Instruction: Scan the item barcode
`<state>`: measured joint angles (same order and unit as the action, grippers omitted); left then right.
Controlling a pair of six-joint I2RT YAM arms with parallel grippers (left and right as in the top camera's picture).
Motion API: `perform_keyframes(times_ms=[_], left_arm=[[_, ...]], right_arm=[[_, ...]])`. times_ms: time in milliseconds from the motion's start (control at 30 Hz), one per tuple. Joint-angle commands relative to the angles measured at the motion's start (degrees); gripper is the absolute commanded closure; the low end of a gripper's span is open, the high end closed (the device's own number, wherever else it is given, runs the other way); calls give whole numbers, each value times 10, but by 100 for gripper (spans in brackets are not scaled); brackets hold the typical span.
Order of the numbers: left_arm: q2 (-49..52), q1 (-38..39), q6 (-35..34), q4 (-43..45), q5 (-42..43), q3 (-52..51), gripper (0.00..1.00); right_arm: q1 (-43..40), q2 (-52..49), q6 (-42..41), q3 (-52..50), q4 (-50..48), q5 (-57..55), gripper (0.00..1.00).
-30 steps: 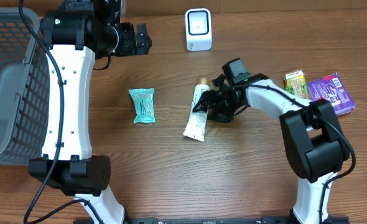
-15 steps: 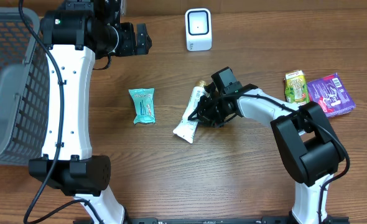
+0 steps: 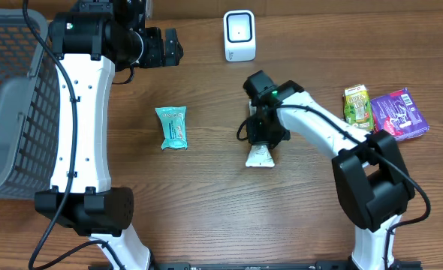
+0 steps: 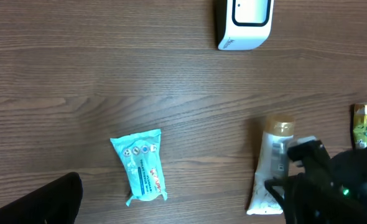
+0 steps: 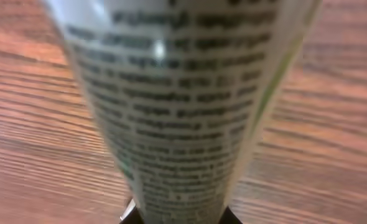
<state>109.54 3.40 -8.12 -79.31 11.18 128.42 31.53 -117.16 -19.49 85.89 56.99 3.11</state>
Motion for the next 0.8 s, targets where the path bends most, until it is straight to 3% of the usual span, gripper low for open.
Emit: perform_keyframes(times_ms=[0, 100, 300, 600, 667, 767], left_arm=[[-2, 4, 8, 0, 3, 7, 0], [-2, 4, 8, 0, 3, 7, 0], [-2, 4, 8, 0, 3, 7, 0], [-2, 4, 9, 0, 3, 7, 0], [-2, 4, 9, 0, 3, 7, 0], [-2, 4, 8, 0, 3, 7, 0]], right_arm=[[27, 16, 74, 15, -3, -76, 77], [37, 14, 80, 15, -5, -75, 65], [27, 14, 80, 16, -21, -23, 63], [-47, 66, 77, 45, 1, 112, 48], [-70, 86, 71, 46, 18, 118, 36], [-101, 90, 72, 45, 44, 149, 30]])
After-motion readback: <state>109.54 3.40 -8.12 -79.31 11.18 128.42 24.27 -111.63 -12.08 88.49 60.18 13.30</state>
